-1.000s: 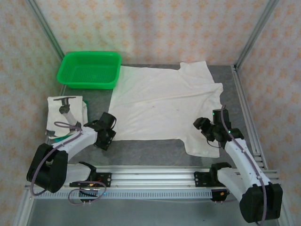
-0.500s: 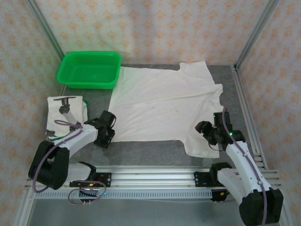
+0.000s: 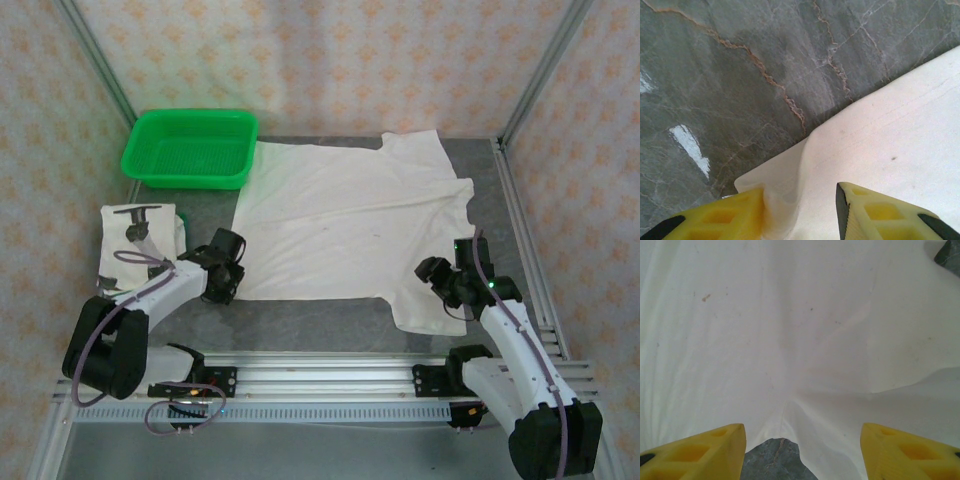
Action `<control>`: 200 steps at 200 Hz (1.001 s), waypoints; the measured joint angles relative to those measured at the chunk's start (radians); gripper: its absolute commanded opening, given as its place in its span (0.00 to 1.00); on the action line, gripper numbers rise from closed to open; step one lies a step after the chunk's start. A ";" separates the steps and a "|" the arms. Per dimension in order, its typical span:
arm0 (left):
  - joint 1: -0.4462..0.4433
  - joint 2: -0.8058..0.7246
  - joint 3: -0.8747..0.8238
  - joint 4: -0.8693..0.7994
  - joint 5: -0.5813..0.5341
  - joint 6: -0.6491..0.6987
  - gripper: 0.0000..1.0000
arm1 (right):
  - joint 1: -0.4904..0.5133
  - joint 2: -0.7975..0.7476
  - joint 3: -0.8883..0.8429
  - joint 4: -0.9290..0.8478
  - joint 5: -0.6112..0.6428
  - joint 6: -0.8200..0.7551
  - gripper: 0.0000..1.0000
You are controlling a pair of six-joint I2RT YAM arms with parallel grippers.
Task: Fold and stack the t-shirts
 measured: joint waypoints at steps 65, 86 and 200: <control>0.000 -0.006 -0.031 0.013 0.000 -0.011 0.43 | 0.000 0.000 0.000 0.000 0.000 0.000 0.63; 0.000 -0.012 -0.041 0.016 0.000 -0.018 0.38 | 0.000 0.004 0.000 0.001 0.000 0.000 0.63; 0.000 -0.036 -0.070 0.040 0.003 -0.040 0.00 | -0.090 0.007 0.060 -0.252 0.348 0.169 0.73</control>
